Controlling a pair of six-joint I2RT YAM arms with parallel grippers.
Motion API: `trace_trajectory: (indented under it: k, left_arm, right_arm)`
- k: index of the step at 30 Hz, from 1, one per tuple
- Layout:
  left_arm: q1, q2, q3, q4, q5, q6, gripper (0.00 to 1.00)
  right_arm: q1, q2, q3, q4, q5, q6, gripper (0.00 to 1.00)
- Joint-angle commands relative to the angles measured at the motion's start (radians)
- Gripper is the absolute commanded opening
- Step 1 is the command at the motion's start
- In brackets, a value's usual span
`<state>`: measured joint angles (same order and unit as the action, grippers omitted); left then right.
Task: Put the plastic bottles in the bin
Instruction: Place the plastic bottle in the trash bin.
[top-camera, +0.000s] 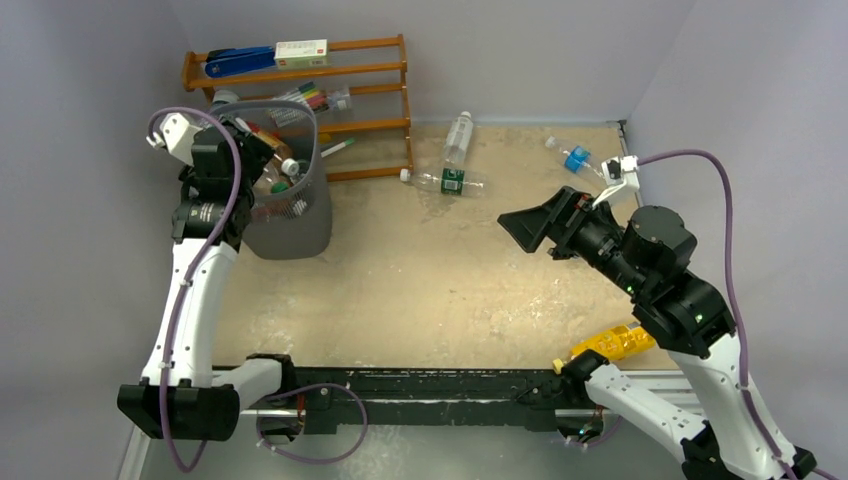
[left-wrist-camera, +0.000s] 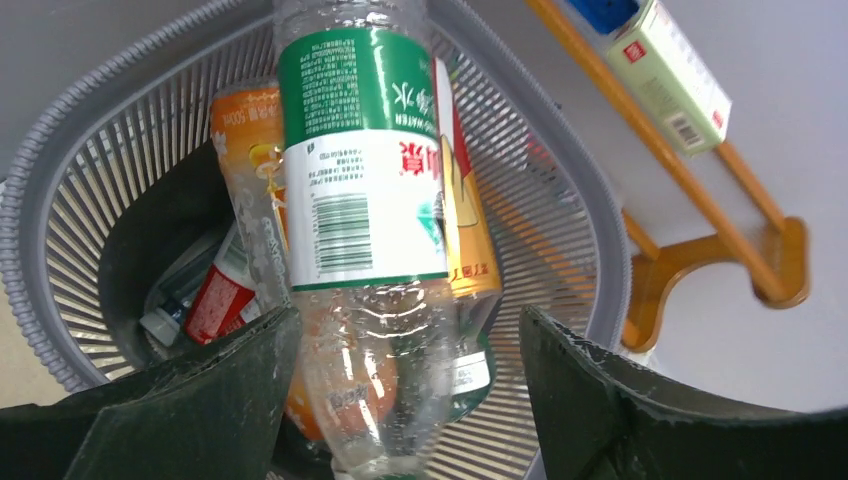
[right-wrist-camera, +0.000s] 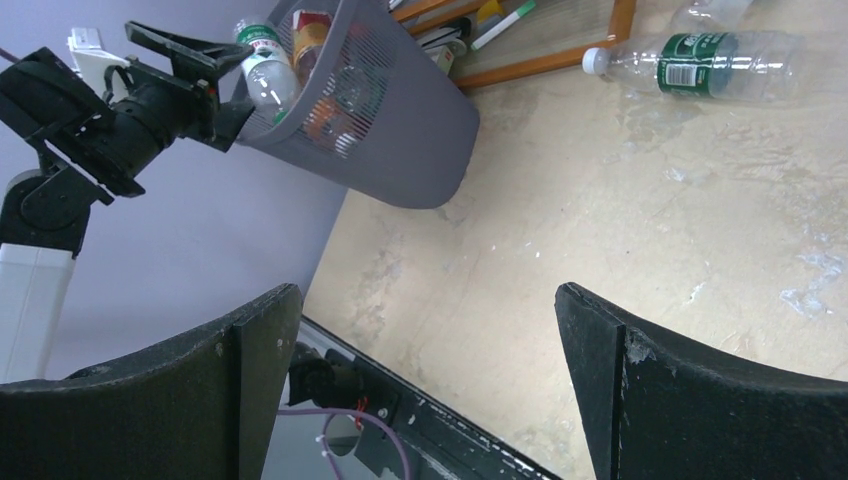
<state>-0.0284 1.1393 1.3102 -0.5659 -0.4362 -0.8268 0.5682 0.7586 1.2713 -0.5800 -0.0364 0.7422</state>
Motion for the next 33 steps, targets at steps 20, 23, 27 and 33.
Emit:
trace_trajectory:
  k: [20, 23, 27, 33]
  left_arm:
    - [-0.326, 0.123, 0.371, -0.169, 0.296, 0.202, 0.89]
    - [-0.505, 0.136, 0.363, -0.139, 0.263, 0.186, 0.90]
    - [-0.711, 0.156, 0.309, -0.080, 0.208, 0.166, 0.90]
    - [-1.000, 0.259, 0.215, 0.046, 0.155, 0.135, 0.90]
  right_arm:
    - [-0.003, 0.089, 0.127, -0.170, 0.254, 0.089, 1.00]
    - [-0.003, 0.132, 0.206, -0.250, 0.343, 0.131, 1.00]
    - [-0.002, 0.110, 0.275, -0.103, 0.263, 0.029, 1.00]
    - [-0.002, 0.073, 0.355, 0.083, 0.137, -0.065, 1.00]
